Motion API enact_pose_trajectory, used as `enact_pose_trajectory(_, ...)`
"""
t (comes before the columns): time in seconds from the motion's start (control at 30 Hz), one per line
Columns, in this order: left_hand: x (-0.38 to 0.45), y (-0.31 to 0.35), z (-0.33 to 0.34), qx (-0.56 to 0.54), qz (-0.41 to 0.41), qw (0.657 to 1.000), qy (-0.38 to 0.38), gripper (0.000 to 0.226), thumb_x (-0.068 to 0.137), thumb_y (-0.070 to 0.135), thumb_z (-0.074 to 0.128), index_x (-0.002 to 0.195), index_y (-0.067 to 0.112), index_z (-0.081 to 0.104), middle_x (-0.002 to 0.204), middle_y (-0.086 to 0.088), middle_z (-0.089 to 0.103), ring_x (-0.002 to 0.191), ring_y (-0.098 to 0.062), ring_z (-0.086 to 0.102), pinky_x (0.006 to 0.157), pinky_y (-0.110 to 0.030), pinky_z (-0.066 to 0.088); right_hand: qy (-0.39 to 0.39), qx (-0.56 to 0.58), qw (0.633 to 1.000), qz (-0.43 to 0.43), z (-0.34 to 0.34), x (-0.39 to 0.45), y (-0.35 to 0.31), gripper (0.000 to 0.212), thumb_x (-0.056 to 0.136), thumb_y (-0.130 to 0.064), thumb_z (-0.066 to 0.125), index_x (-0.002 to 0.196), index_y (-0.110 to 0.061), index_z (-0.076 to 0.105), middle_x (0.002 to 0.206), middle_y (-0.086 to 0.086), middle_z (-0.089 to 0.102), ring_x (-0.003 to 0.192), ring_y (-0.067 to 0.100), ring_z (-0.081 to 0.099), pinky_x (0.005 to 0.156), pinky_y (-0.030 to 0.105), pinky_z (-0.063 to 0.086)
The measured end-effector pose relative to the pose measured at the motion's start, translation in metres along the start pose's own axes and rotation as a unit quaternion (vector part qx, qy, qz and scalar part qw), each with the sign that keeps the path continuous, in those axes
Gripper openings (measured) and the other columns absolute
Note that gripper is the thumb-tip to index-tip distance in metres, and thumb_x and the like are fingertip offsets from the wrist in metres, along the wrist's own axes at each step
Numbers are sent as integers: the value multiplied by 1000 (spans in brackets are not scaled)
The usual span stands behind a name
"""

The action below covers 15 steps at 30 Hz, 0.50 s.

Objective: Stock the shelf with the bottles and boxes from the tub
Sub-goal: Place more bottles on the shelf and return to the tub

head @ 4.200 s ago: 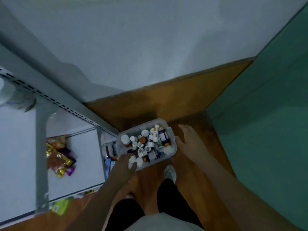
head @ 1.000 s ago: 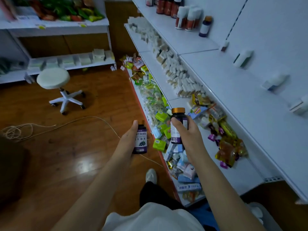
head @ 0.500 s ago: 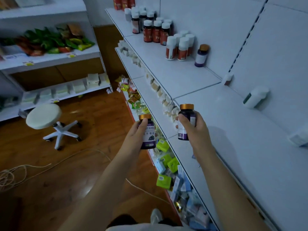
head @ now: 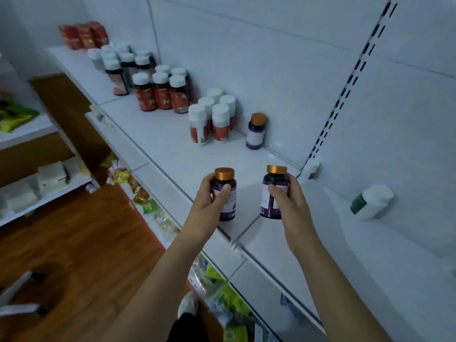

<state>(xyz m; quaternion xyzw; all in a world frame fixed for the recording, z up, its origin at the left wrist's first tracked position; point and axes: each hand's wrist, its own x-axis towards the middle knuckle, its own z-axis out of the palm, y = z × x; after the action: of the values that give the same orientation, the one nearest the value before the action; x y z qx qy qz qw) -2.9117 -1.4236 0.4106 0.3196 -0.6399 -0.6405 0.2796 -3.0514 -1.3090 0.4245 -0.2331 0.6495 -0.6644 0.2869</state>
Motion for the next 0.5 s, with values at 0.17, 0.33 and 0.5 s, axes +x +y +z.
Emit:
enact_pose_trajectory(0.17, 91, 11, -8, 101, 107, 984, -97, 35, 95, 28, 62, 127, 39, 51, 119, 17, 59, 104, -6, 55, 85, -15, 44, 89, -45, 993, -56, 14, 64, -18, 40, 90, -16, 69, 126, -29, 57, 116, -9, 67, 104, 3, 64, 86, 22, 49)
enact_pose_trajectory(0.33, 163, 8, -4, 177, 189, 948, -187, 43, 95, 26, 62, 136, 31, 48, 131, 15, 52, 126, -7, 47, 106, -27, 39, 155, -131, 971, -125, 27, 121, -11, 44, 89, -14, 71, 123, -36, 53, 118, -20, 62, 111, -6, 58, 91, 12, 44)
enact_pose_trajectory(0.5, 198, -38, -2, 415, 286, 833, -226, 58, 98, 40, 45, 148, 12, 35, 145, -6, 45, 136, -25, 41, 111, -37, 33, 215, -391, 889, -105, 23, 125, 44, 38, 86, -22, 69, 122, -23, 56, 115, -4, 62, 111, 17, 56, 95, 36, 47)
